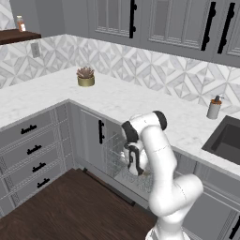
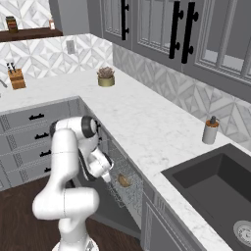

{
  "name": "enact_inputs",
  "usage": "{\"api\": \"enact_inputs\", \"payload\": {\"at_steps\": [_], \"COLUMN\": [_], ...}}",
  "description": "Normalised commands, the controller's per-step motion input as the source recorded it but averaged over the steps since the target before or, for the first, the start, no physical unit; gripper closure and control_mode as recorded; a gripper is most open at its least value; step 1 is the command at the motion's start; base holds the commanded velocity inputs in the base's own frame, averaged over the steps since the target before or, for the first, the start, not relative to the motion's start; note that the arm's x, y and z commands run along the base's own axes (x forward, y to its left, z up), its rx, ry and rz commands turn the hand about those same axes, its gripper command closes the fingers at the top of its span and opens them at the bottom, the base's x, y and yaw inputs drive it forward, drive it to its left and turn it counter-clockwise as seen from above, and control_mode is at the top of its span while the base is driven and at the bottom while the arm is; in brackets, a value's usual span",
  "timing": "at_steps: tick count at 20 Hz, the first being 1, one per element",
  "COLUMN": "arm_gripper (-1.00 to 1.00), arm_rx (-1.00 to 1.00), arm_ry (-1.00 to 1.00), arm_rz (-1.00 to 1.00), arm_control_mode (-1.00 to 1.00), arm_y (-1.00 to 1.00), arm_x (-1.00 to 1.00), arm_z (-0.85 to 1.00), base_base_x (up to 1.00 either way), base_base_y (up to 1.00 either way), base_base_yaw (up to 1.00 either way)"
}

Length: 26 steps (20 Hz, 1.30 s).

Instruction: Pick up the cup and bowl from the counter, place them in the dishwasher, and close the dishwasher door.

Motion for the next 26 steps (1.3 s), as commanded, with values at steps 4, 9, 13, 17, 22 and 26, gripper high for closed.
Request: {"api": "enact_inputs", "payload": {"at_steps": [4, 9, 13, 17, 22, 26], "arm_gripper": [-1.00, -1.00, -1.00, -1.00, -1.00, -1.00], "arm_rx": [-0.06, -0.06, -0.18, -0.02, 0.07, 0.07], "arm_ry": [-0.09, -0.01, 0.21, 0.39, 0.17, 0.01], "arm_rz": [-0.08, -0.03, 0.02, 0.08, 0.13, 0.13], "arm_control_mode": [-1.00, -1.00, -1.00, -1.00, -1.00, -1.00], "arm_y": [-0.43, -0.41, -0.08, 0.82, 0.57, 0.55], "arm_x": [0.87, 0.95, 0.71, -0.14, -0.37, -0.51], "arm_z": [-0.44, -0.15, 0.64, 1.00, 1.00, 1.00], "base_base_x": [0.00, 0.00, 0.00, 0.00, 0.00, 0.00], "base_base_y": [0.00, 0.00, 0.00, 0.00, 0.00, 0.00], "base_base_yaw": [0.00, 0.00, 0.00, 0.00, 0.00, 0.00]}}
